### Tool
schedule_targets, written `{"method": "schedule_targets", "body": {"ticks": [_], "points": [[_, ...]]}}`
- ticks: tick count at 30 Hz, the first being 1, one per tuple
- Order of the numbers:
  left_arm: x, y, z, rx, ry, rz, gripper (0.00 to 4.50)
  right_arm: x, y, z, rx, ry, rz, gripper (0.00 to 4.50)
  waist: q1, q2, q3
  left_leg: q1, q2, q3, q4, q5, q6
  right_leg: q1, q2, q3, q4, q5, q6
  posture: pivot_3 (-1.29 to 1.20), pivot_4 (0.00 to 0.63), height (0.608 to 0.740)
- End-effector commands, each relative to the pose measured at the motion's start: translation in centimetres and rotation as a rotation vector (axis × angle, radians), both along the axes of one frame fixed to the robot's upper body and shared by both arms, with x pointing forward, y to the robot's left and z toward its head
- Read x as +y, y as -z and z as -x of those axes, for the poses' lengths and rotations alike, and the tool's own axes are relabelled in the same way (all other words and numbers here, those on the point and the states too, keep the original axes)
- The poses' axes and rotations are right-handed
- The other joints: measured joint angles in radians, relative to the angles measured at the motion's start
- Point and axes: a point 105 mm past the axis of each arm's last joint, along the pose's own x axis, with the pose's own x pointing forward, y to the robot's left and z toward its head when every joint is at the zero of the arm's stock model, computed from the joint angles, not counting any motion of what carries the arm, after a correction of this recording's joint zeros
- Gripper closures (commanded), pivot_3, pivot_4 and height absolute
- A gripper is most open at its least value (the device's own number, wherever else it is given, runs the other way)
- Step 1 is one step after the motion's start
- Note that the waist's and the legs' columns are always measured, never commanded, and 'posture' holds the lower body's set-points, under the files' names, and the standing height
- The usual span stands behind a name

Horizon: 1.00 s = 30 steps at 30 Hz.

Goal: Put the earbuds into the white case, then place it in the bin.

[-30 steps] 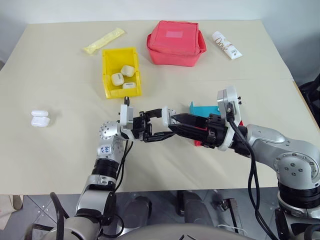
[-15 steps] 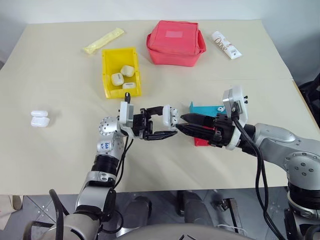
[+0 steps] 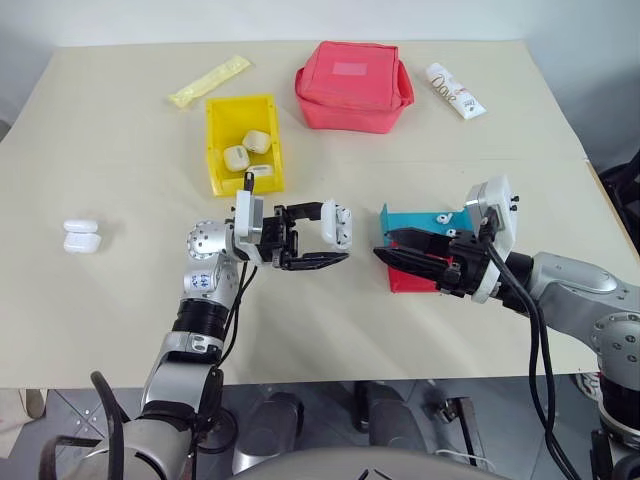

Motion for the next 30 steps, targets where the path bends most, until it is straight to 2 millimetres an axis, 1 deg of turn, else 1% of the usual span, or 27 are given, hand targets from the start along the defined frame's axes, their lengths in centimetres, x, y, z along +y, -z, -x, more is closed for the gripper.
{"method": "schedule_targets", "body": {"ticks": [1, 4, 5, 7, 10, 11, 12, 13, 14, 15, 17, 20, 23, 26, 30], "points": [[-0.2, -0.3, -1.1, -0.035, -0.058, -0.133, 1.73, -1.0, -1.8, 0.2, -0.113, 0.055, 0.071, 2.37, 0.0, 0.0, 0.0, 0.0, 0.0, 0.0, 0.0, 0.0, 0.0, 0.0, 0.0, 0.0, 0.0, 0.0, 0.0, 0.0, 0.15, 0.74], [-0.2, -0.7, -1.4, -0.061, -0.067, -0.2, 1.73, -1.2, -2.2, 0.2, -0.145, 0.079, 0.153, 2.37, 0.0, 0.0, 0.0, 0.0, 0.0, 0.0, 0.0, 0.0, 0.0, 0.0, 0.0, 0.0, 0.0, 0.0, 0.0, 0.0, 0.15, 0.74], [-0.2, -0.6, -1.6, -0.069, -0.071, -0.248, 1.73, -1.1, -2.5, 0.0, -0.173, 0.093, 0.193, 2.37, 0.0, 0.0, 0.001, 0.0, 0.0, 0.0, 0.0, 0.0, 0.0, 0.0, 0.0, 0.0, 0.0, 0.0, 0.0, 0.0, 0.15, 0.74], [-0.3, -0.6, -2.1, -0.105, -0.09, -0.33, 1.73, -0.4, -3.1, -0.3, -0.213, 0.083, 0.256, 2.37, 0.0, 0.001, 0.001, 0.0, 0.0, 0.0, 0.0, 0.0, 0.0, 0.0, 0.0, 0.0, 0.0, 0.0, 0.0, 0.0, 0.15, 0.74], [-0.7, -0.7, -2.5, -0.126, -0.085, -0.396, 1.73, 1.5, -4.9, -1.6, -0.276, 0.089, 0.272, 2.97, -0.003, 0.001, 0.001, 0.0, 0.001, 0.0, 0.0, 0.0, 0.0, 0.0, -0.001, 0.0, -0.001, 0.0, 0.0, 0.0, 0.15, 0.74], [-0.9, -0.7, -2.6, -0.125, -0.081, -0.396, 1.73, 2.1, -5.2, -2.0, -0.284, 0.089, 0.277, 3.26, -0.006, 0.001, 0.001, 0.0, 0.001, 0.0, -0.001, 0.0, 0.0, 0.0, -0.001, 0.0, -0.001, 0.0, 0.0, 0.0, 0.15, 0.74], [-1.0, -0.8, -2.6, -0.125, -0.08, -0.393, 1.73, 2.5, -5.4, -2.3, -0.286, 0.085, 0.285, 3.64, -0.005, 0.001, 0.001, 0.0, 0.001, 0.0, -0.002, 0.0, 0.0, -0.001, -0.001, 0.001, -0.001, 0.0, 0.0, 0.0, 0.15, 0.74], [-1.1, -0.9, -2.7, -0.122, -0.081, -0.39, 1.73, 2.9, -5.4, -2.5, -0.289, 0.078, 0.295, 3.9, -0.005, 0.001, 0.001, 0.0, 0.002, 0.0, -0.002, 0.0, -0.001, -0.001, -0.001, 0.0, 0.0, 0.0, 0.0, 0.0, 0.15, 0.74], [-1.2, -0.9, -2.7, -0.123, -0.078, -0.392, 1.73, 3.7, -5.4, -2.5, -0.293, 0.049, 0.308, 4.25, -0.005, 0.001, 0.001, -0.001, 0.002, 0.0, -0.003, 0.0, 0.0, -0.001, -0.001, 0.0, 0.0, 0.0, 0.0, 0.0, 0.15, 0.74], [-1.3, -0.8, -2.7, -0.124, -0.077, -0.395, 1.73, 4.5, -5.4, -2.5, -0.297, 0.023, 0.32, 4.49, -0.005, 0.001, 0.001, -0.001, 0.002, -0.001, -0.003, 0.0, 0.0, -0.001, -0.001, -0.001, 0.0, 0.0, 0.0, 0.0, 0.15, 0.74], [-1.4, -0.8, -2.7, -0.125, -0.074, -0.401, 1.73, 5.6, -5.2, -2.7, -0.294, -0.009, 0.338, 4.49, -0.005, 0.001, 0.001, -0.003, 0.001, 0.0, -0.003, 0.0, 0.0, -0.003, -0.001, -0.001, 0.0, 0.0, 0.001, 0.0, 0.15, 0.74], [-1.5, -0.5, -2.7, -0.121, -0.072, -0.41, 1.73, 6.7, -4.8, -2.8, -0.283, -0.048, 0.353, 4.49, -0.004, 0.0, 0.001, -0.004, 0.0, 0.0, -0.002, 0.0, 0.001, -0.003, -0.001, -0.001, 0.0, 0.001, 0.001, 0.0, 0.15, 0.74], [-1.4, -0.2, -2.8, -0.113, -0.074, -0.42, 1.73, 7.3, -4.1, -2.7, -0.271, -0.078, 0.367, 4.49, -0.003, 0.0, 0.001, -0.004, -0.001, -0.001, -0.001, 0.0, 0.001, -0.003, 0.0, -0.002, 0.001, 0.001, 0.001, 0.0, 0.15, 0.74], [-1.1, -0.4, -2.8, -0.107, -0.08, -0.404, 1.73, 6.7, -3.4, -2.9, -0.252, -0.069, 0.388, 4.49, -0.004, 0.0, 0.001, -0.004, -0.001, -0.001, -0.001, 0.001, 0.001, -0.003, 0.0, -0.001, 0.001, 0.002, 0.002, 0.0, 0.15, 0.74], [-0.3, -0.9, -2.8, -0.108, -0.089, -0.377, 1.73, 4.6, -2.7, -3.1, -0.225, -0.02, 0.415, 4.49, -0.004, 0.0, 0.001, -0.004, -0.001, -0.001, -0.001, 0.001, 0.001, -0.003, 0.0, -0.001, 0.001, 0.002, 0.002, 0.0, 0.15, 0.74]]}}
